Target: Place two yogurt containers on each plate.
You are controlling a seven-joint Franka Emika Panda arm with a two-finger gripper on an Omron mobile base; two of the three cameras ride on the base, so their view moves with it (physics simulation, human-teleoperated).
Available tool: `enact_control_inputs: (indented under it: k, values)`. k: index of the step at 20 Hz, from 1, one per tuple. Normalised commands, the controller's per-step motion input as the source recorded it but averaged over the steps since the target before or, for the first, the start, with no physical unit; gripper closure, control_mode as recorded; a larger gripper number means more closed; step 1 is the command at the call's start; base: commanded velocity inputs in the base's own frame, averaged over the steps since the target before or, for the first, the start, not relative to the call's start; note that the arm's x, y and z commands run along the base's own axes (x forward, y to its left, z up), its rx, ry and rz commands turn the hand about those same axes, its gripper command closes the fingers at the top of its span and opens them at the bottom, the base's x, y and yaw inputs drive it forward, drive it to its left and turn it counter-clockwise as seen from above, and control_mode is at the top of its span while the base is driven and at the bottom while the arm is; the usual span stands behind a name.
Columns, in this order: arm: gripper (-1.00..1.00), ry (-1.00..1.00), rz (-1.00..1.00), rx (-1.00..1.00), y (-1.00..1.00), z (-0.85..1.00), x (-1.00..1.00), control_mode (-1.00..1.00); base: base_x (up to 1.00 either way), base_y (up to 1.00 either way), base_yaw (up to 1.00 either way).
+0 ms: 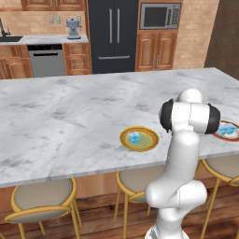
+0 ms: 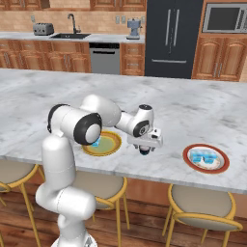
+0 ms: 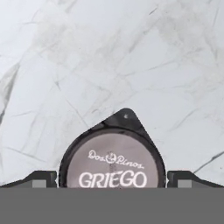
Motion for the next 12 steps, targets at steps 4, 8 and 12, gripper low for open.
enact_control_inputs:
  k: [4, 8, 12]
  values:
    - [-1.0, 0.0, 0.0, 0.0, 0.0, -0.11, 0.0, -1.0, 0.0, 0.0, 0.0]
    - [-1.0, 0.0, 0.0, 0.0, 0.0, -0.09, 0.0, -1.0, 0.0, 0.0, 0.0]
    - [1.0, 0.0, 0.0, 0.0, 0.0, -0.01, 0.0, -1.0, 0.0, 0.0, 0.0]
